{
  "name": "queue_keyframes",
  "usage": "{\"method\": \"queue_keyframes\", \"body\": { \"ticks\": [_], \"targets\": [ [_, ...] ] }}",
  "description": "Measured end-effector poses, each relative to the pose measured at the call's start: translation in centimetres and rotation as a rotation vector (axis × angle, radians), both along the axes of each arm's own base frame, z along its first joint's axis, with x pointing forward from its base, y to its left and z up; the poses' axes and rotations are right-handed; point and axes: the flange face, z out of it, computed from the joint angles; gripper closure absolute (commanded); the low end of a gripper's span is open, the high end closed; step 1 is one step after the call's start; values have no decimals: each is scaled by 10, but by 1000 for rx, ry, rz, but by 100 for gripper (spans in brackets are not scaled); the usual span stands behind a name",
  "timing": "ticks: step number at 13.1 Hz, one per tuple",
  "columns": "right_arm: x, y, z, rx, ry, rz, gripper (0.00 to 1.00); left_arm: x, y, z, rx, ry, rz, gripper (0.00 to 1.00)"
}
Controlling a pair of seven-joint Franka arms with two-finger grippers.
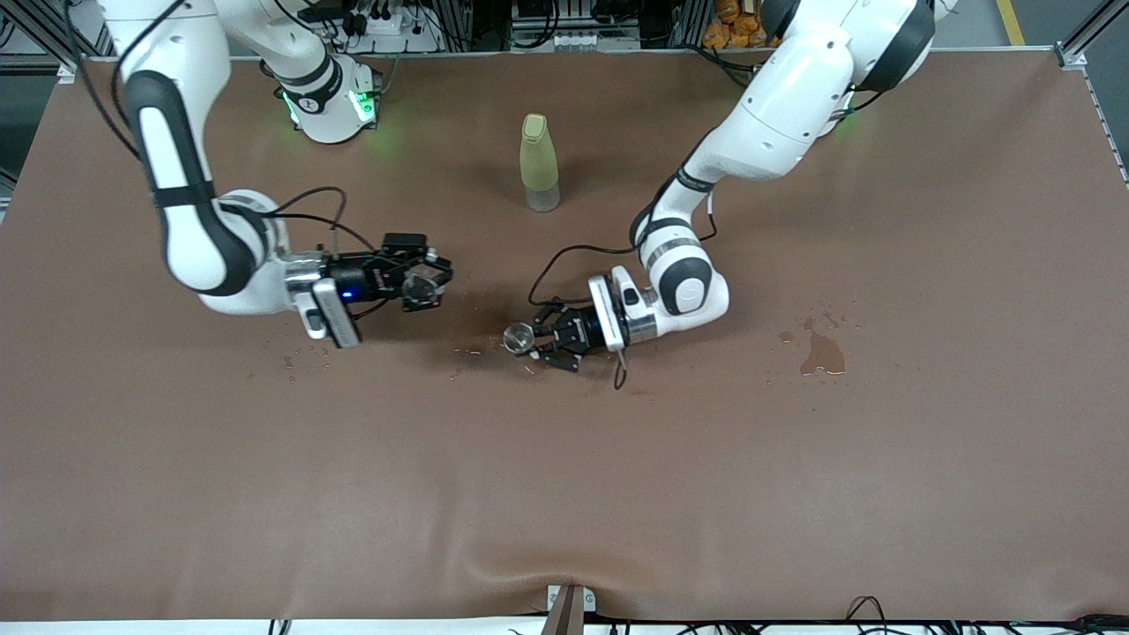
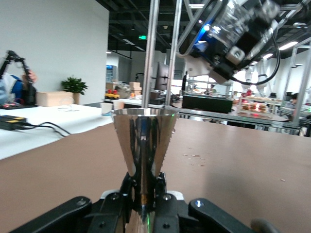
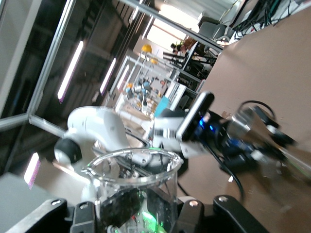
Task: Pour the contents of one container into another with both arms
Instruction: 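Carry the jigger and beaker back to their spots on the table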
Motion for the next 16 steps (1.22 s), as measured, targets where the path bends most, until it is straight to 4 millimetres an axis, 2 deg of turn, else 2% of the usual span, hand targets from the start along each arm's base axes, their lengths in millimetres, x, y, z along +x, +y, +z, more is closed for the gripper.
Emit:
{"method": "queue_keyframes", "body": {
  "ticks": [3, 6, 8, 10, 13, 15, 16],
  "targets": [
    [15, -70, 12, -68, -235, 38, 100, 16, 51, 18, 53, 31, -32, 100],
    [22, -128, 17, -111, -484, 46, 100, 26, 126, 36, 117, 31, -38, 100],
    [19, -161, 13, -130, -639, 47, 100, 25, 175, 33, 110, 29, -76, 100],
    [15, -194, 5, -144, -804, 41, 100, 26, 238, 21, 115, 27, -131, 100],
    [7, -236, -13, -143, -995, 34, 100, 31, 346, 14, 142, 16, -169, 100],
    [0, -254, -35, -114, -1066, 27, 100, 31, 406, 17, 144, 12, -178, 100],
    [-4, -260, -51, -101, -1088, 25, 100, 30, 429, 18, 148, 14, -187, 100]
  ]
}}
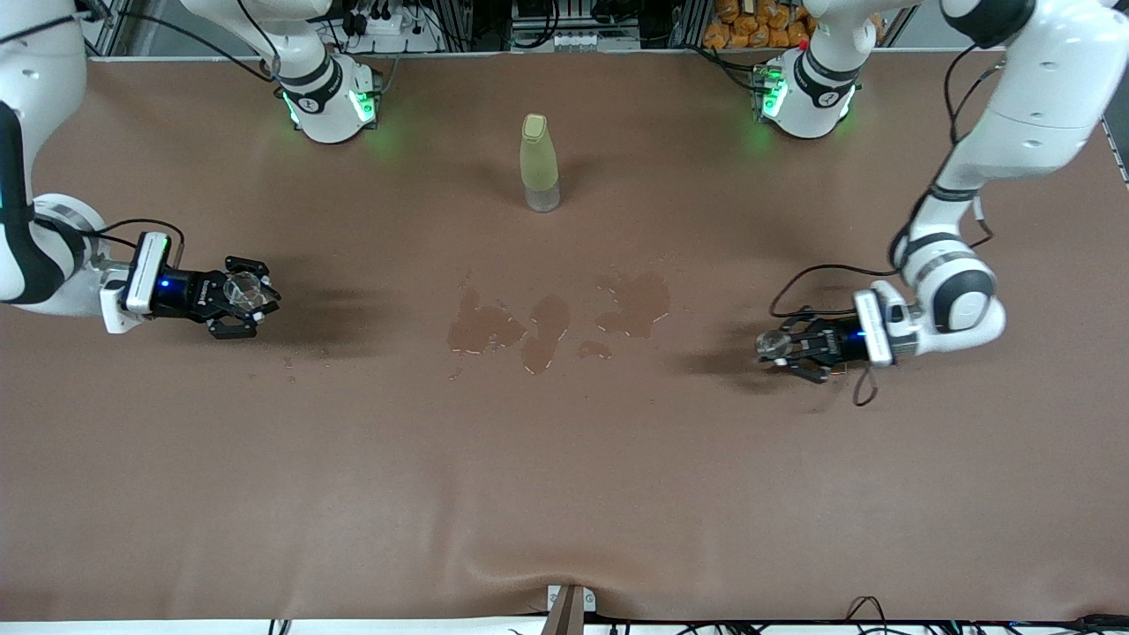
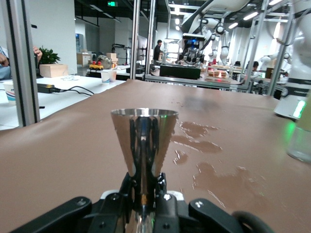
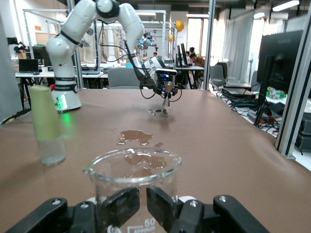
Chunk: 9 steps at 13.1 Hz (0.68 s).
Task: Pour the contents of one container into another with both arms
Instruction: 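Carry the jigger and beaker back to their spots on the table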
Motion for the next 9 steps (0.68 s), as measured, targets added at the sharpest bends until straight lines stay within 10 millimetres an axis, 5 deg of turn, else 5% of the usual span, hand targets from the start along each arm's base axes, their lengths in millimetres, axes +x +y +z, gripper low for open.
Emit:
{"method": "queue_keyframes", "body": {
  "ticks": [5, 9],
  "targets": [
    [-15, -2, -74, 27, 25, 29, 100, -8, 86, -6, 28, 14, 9, 100],
    [-14, -3, -93, 23, 41, 36, 100, -15, 99, -28, -14, 37, 22, 100]
  ]
}}
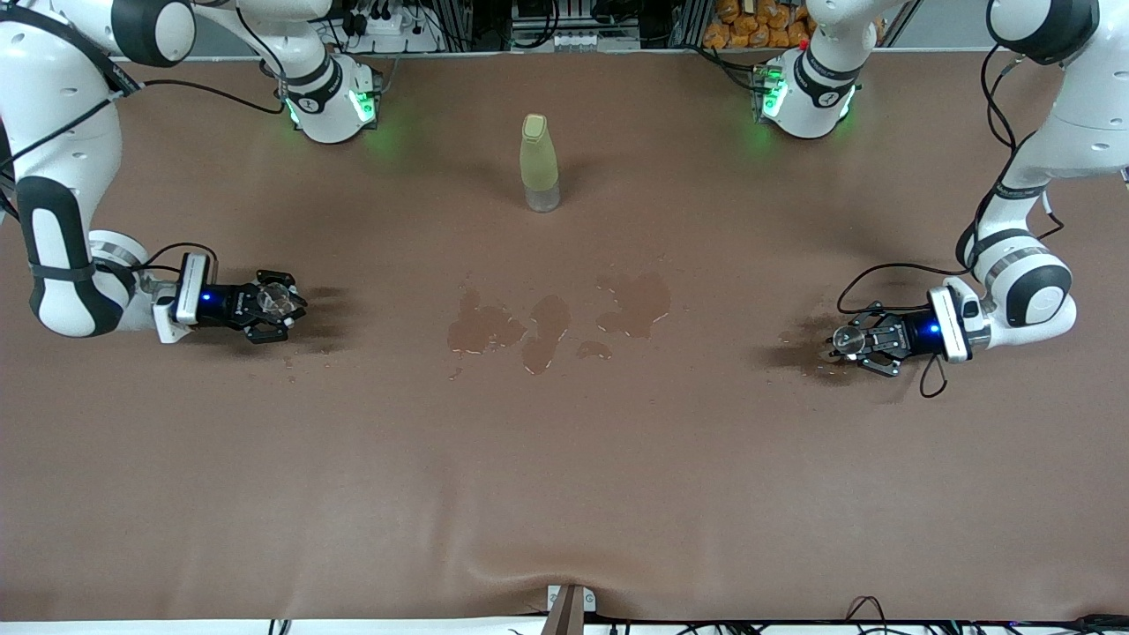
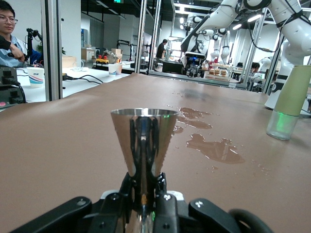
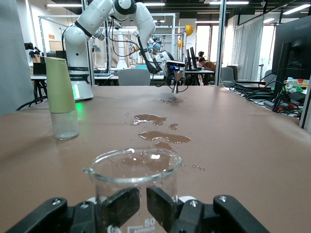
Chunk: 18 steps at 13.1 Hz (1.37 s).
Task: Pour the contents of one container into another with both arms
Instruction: 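Carry the jigger and beaker back to their spots on the table, then set down the jigger and beaker and open both grippers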
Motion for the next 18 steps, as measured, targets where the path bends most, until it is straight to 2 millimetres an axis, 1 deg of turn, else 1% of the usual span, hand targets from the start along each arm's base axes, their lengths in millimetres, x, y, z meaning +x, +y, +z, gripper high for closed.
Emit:
{"method": "queue_keyframes", "body": {
  "ticks": [3, 5, 8, 10, 14, 16, 18],
  "targets": [
    [2, -3, -17, -10, 9, 5, 100, -4, 8, -8, -42, -5, -14, 100],
    [3, -6, -32, -31, 20, 4, 100, 0, 12, -9, -40, -13, -23, 100],
    [3, -9, -50, -60, 32, 2, 100, 2, 12, -13, -38, -15, -33, 100],
    [5, -14, -57, -92, 32, -7, 100, 1, 11, -18, -41, -8, -34, 100],
    [7, -23, -71, -114, 31, -14, 100, -5, 6, -35, -57, 16, -37, 100],
    [8, -23, -81, -118, 37, -8, 100, -6, 5, -38, -60, 17, -38, 98],
    [9, -23, -85, -119, 40, -4, 100, -2, 7, -39, -58, 10, -37, 96]
  ]
}}
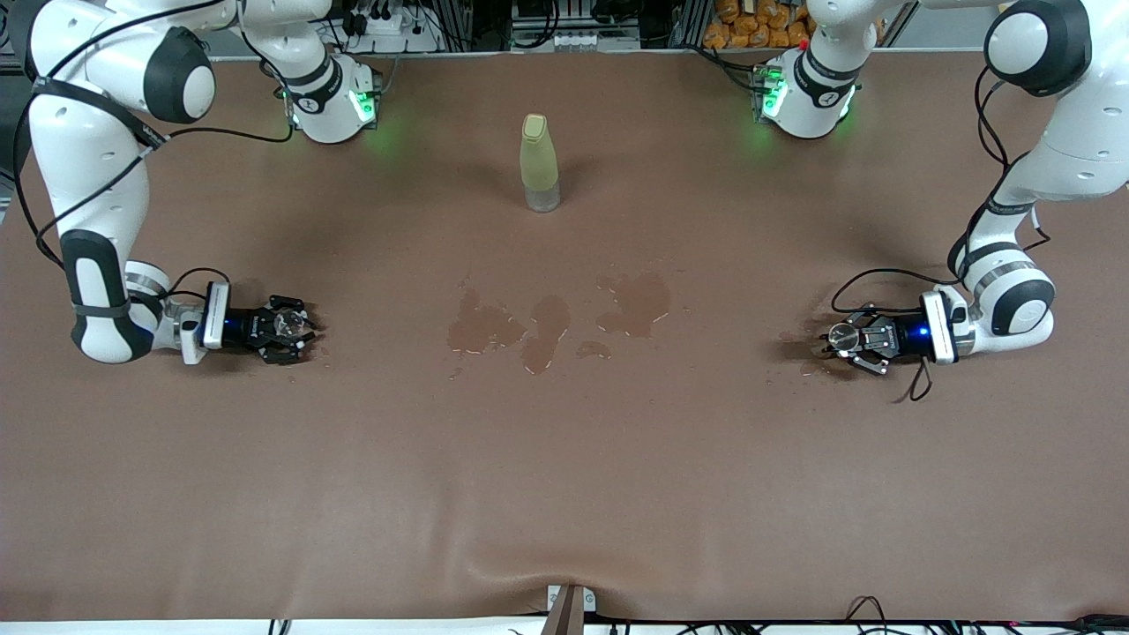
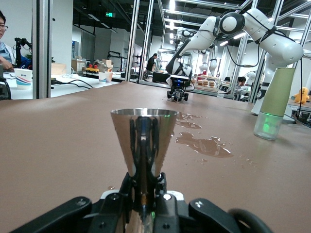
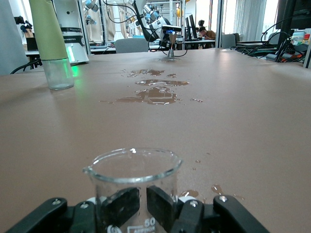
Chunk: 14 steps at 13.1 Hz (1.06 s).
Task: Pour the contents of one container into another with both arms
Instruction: 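Set down the jigger and beaker and open both grippers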
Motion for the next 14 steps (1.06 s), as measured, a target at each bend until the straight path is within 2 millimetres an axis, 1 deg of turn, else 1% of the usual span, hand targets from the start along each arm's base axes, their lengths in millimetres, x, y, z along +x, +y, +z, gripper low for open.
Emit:
{"method": "queue_keyframes", "body": {
  "ticks": [1, 2, 3, 4, 5, 6, 8, 9, 10, 11, 12, 14],
  "targets": [
    [0, -1, 0, 0, 0, -1, 89, 2, 1, -3, 0, -2, 2, 96],
    [0, -2, 0, -1, 0, -3, 67, 3, 2, -5, 0, -3, 3, 93],
    [0, -4, 0, -1, 2, -8, 44, 4, 3, -9, -1, -3, 4, 92],
    [0, -7, 0, -2, 10, -15, 26, 4, 3, -12, -3, -2, 4, 91],
    [-1, -10, 0, -2, 16, -23, 20, 4, 3, -15, -4, -1, 4, 86],
    [-2, -13, 0, -2, 18, -29, 12, 4, 2, -16, -5, -1, 4, 82],
    [-4, -20, 0, -2, 18, -42, 2, 4, 3, -17, -5, -1, 4, 76],
    [-5, -23, 0, -2, 18, -47, 0, 5, 3, -16, -5, -2, 4, 73],
    [-6, -26, 0, -3, 18, -53, 0, 6, 3, -16, -4, -5, 5, 72],
    [-6, -28, 0, -4, 18, -57, 0, 7, 4, -15, -3, -8, 5, 58],
    [-7, -31, 0, -6, 18, -60, 0, 8, 5, -14, -3, -10, 5, 48],
    [-8, -42, 1, -33, 20, -62, 0, 8, 7, -13, -3, -11, 7, 43]
  ]
}}
